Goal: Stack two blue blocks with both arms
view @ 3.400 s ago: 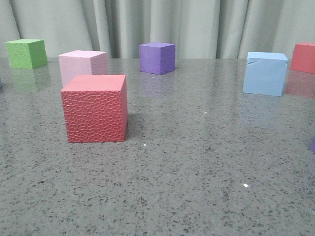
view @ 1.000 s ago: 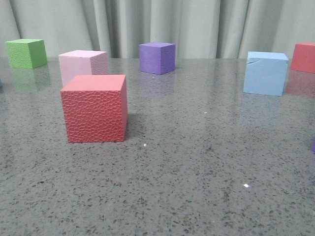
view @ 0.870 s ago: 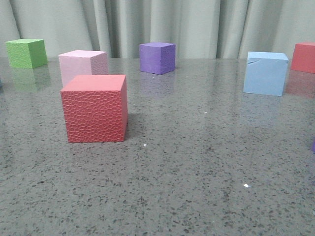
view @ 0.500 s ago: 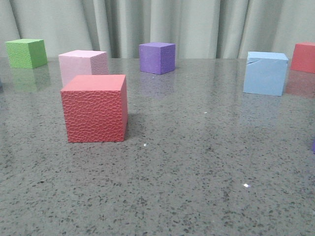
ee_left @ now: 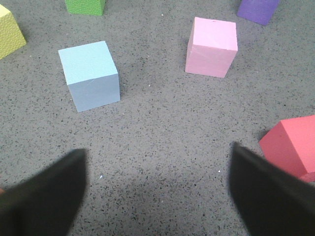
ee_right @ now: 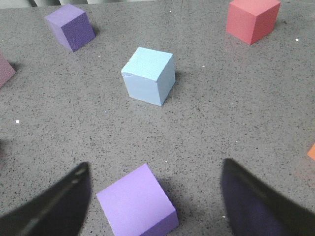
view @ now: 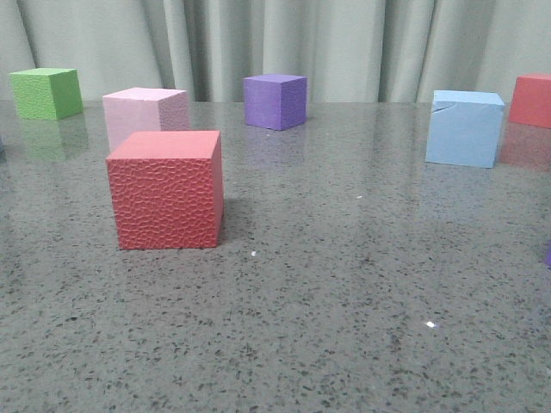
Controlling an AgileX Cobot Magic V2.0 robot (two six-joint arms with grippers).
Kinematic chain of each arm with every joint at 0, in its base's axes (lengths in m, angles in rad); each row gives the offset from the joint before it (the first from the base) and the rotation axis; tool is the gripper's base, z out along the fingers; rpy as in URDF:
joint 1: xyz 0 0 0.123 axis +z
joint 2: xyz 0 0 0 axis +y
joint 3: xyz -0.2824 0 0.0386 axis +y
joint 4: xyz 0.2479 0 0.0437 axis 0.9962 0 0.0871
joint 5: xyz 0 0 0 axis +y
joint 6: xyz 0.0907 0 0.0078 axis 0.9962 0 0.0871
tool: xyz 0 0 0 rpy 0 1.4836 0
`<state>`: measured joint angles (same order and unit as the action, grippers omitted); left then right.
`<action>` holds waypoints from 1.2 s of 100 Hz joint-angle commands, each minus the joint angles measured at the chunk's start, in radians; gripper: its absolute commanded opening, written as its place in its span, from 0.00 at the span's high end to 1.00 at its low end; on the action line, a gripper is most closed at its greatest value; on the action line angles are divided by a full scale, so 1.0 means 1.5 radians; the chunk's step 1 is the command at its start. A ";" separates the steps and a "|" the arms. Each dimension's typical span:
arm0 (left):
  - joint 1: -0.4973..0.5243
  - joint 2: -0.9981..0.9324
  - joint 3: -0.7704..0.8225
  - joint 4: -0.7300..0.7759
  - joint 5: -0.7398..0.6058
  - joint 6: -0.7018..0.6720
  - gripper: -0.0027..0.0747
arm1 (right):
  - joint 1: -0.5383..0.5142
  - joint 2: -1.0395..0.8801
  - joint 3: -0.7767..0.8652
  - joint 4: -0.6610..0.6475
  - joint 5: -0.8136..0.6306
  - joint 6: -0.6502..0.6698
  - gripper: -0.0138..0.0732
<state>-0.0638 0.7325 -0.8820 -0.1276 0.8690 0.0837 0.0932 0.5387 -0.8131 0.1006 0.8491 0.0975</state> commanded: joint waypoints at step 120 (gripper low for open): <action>0.002 0.002 -0.022 -0.015 -0.044 -0.006 0.17 | -0.002 0.464 -0.292 0.099 -0.091 0.030 0.11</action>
<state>-0.0638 0.7325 -0.8820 -0.1293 0.8690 0.0837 0.0932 1.1925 -1.1799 0.2330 0.7624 0.1218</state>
